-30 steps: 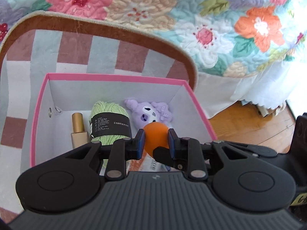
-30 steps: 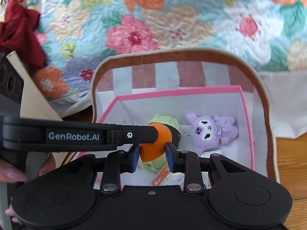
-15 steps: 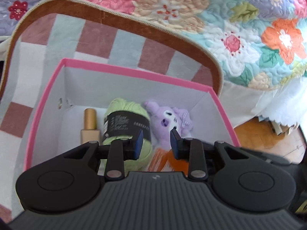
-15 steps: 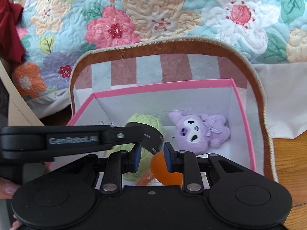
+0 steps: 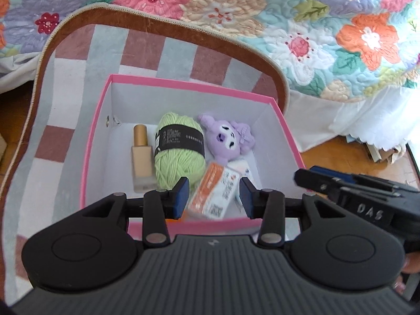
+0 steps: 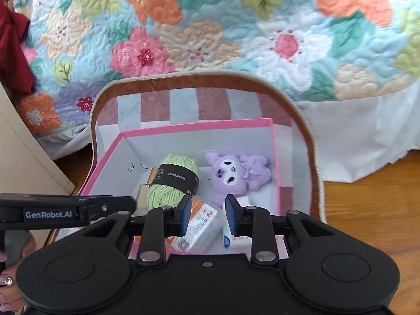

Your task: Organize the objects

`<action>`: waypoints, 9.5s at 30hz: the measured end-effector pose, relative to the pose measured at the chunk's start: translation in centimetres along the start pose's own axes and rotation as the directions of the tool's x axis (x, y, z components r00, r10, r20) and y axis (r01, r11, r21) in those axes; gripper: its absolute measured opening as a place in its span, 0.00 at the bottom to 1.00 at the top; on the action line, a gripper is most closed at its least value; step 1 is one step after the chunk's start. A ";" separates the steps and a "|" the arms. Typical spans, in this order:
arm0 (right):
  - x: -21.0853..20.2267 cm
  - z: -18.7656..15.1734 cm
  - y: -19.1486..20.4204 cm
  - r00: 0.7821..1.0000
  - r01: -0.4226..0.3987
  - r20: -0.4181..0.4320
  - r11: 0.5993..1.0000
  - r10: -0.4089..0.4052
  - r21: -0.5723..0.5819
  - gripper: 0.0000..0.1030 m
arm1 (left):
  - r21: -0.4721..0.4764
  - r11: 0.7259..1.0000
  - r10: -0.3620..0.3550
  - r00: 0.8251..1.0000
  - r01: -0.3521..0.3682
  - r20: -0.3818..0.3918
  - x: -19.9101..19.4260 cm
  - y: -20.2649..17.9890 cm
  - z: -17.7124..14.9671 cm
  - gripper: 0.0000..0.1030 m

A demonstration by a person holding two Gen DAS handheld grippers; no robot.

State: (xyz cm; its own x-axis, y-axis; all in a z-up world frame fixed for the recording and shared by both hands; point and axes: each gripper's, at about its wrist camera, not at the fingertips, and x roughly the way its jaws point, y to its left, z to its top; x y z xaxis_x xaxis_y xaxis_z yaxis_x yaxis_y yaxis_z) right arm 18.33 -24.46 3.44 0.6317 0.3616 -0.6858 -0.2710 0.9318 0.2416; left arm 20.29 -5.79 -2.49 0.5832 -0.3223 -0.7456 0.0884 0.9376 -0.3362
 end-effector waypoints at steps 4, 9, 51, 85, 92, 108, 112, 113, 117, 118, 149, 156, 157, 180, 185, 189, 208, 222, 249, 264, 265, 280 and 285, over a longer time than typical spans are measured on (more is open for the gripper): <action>-2.7 0.3 -0.1 0.999 -0.015 -0.035 1.000 0.015 0.010 0.34 | 0.017 1.000 0.018 1.000 -0.018 -0.010 -2.8 -0.9 -0.2 0.44; -6.6 0.4 0.3 0.995 -0.065 -0.080 0.998 0.062 -0.024 0.40 | 0.047 0.999 0.020 0.999 -0.018 -0.041 -5.8 -2.3 -0.7 0.47; 2.3 -8.7 -6.3 0.967 0.001 -0.250 0.979 0.050 0.202 0.72 | 0.056 0.997 -0.042 0.998 0.044 -0.036 7.0 -2.0 -13.9 0.74; 4.1 -11.6 -4.8 0.887 -0.015 -0.448 0.977 0.111 0.211 0.37 | -0.203 0.975 -0.119 0.983 0.089 -0.141 7.8 1.0 -14.0 0.19; 2.5 -12.0 -2.6 0.877 -0.044 -0.461 0.979 0.134 0.200 0.39 | -0.056 0.997 -0.067 0.987 0.060 -0.144 4.0 -1.0 -13.7 0.19; -6.1 -8.8 2.0 0.944 -0.181 -0.243 0.966 0.223 0.183 0.45 | 0.021 0.990 -0.142 0.989 0.143 -0.053 -7.3 -0.7 -9.6 0.24; -7.0 -7.0 2.9 0.952 -0.202 -0.196 0.965 0.233 0.166 0.46 | 0.071 0.989 -0.131 0.991 0.130 0.008 -9.3 -1.0 -7.7 0.25; -7.3 -6.5 3.2 0.954 -0.209 -0.184 0.964 0.238 0.162 0.47 | 0.081 0.989 -0.127 0.992 0.124 0.021 -9.6 -1.0 -7.2 0.25; -7.8 -3.9 4.0 0.959 -0.234 -0.127 0.962 0.252 0.142 0.49 | 0.080 0.991 -0.115 0.991 0.110 0.062 -10.2 -0.6 -4.6 0.25; -7.7 -3.1 4.1 0.961 -0.238 -0.113 0.962 0.253 0.134 0.49 | 0.075 0.992 -0.109 0.992 0.104 0.070 -10.2 -0.4 -3.9 0.25; 7.5 -0.4 1.7 0.970 -0.158 -0.176 0.986 0.167 0.060 0.55 | -0.001 1.000 -0.002 0.995 0.002 -0.097 6.5 4.1 0.3 0.30; 7.8 -0.7 1.0 0.975 -0.115 -0.186 0.992 0.121 0.043 0.54 | 0.047 0.995 0.090 0.994 -0.087 -0.066 7.4 3.6 -0.2 0.53; 7.9 -0.8 0.8 0.977 -0.103 -0.182 0.994 0.109 0.041 0.54 | 0.068 0.991 0.118 0.991 -0.114 -0.059 7.4 3.4 -0.4 0.55; -6.6 0.2 3.7 0.998 -0.046 -0.055 0.997 0.043 -0.063 0.56 | 0.040 0.966 0.256 0.967 -0.256 0.012 -8.4 0.6 -1.2 0.93; -9.2 -0.7 4.3 0.997 0.006 -0.076 0.997 -0.012 -0.079 0.59 | 0.079 0.955 0.288 0.958 -0.286 -0.011 -10.9 -0.5 -3.1 0.93; -10.1 -1.9 4.8 0.993 0.048 -0.105 0.994 -0.058 -0.094 0.60 | 0.087 0.951 0.298 0.954 -0.296 -0.014 -12.0 -0.8 -4.7 0.93; -11.3 -4.9 6.4 0.978 0.129 -0.148 0.984 -0.147 -0.121 0.75 | 0.076 0.940 0.337 0.937 -0.331 -0.092 -12.2 0.2 -7.6 0.95; -11.3 -5.3 6.3 0.968 0.162 -0.177 0.983 -0.175 -0.090 0.97 | 0.075 0.938 0.344 0.934 -0.337 -0.097 -12.8 -0.4 -7.4 0.99; -11.7 -5.4 6.1 0.954 0.187 -0.225 0.980 -0.197 -0.067 1.00 | 0.054 0.941 0.338 0.930 -0.333 -0.146 -12.8 0.1 -7.5 0.99; -11.9 -5.4 6.0 0.947 0.207 -0.236 0.976 -0.217 -0.067 1.00 | 0.057 0.933 0.359 0.918 -0.355 -0.166 -12.7 0.5 -7.5 0.99; -11.9 -5.4 6.1 0.947 0.208 -0.236 0.976 -0.218 -0.068 1.00 | 0.058 0.932 0.362 0.917 -0.357 -0.169 -12.6 0.5 -7.5 0.99; -12.1 -5.5 6.3 0.942 0.225 -0.237 0.971 -0.239 -0.084 1.00 | 0.073 0.925 0.379 0.905 -0.372 -0.191 -12.3 0.5 -7.6 0.99; -12.3 -5.5 6.4 0.942 0.231 -0.231 0.969 -0.246 -0.091 1.00 | 0.098 0.917 0.398 0.901 -0.386 -0.172 -12.5 0.3 -7.5 1.00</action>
State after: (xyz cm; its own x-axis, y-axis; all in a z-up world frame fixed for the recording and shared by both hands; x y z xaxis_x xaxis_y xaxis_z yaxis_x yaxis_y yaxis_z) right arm 4.85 -23.16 9.65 0.4938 0.1038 -0.8634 -0.1831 0.9830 0.0134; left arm 6.99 -2.50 2.39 0.4215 0.0598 -0.9049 -0.0653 0.9972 0.0355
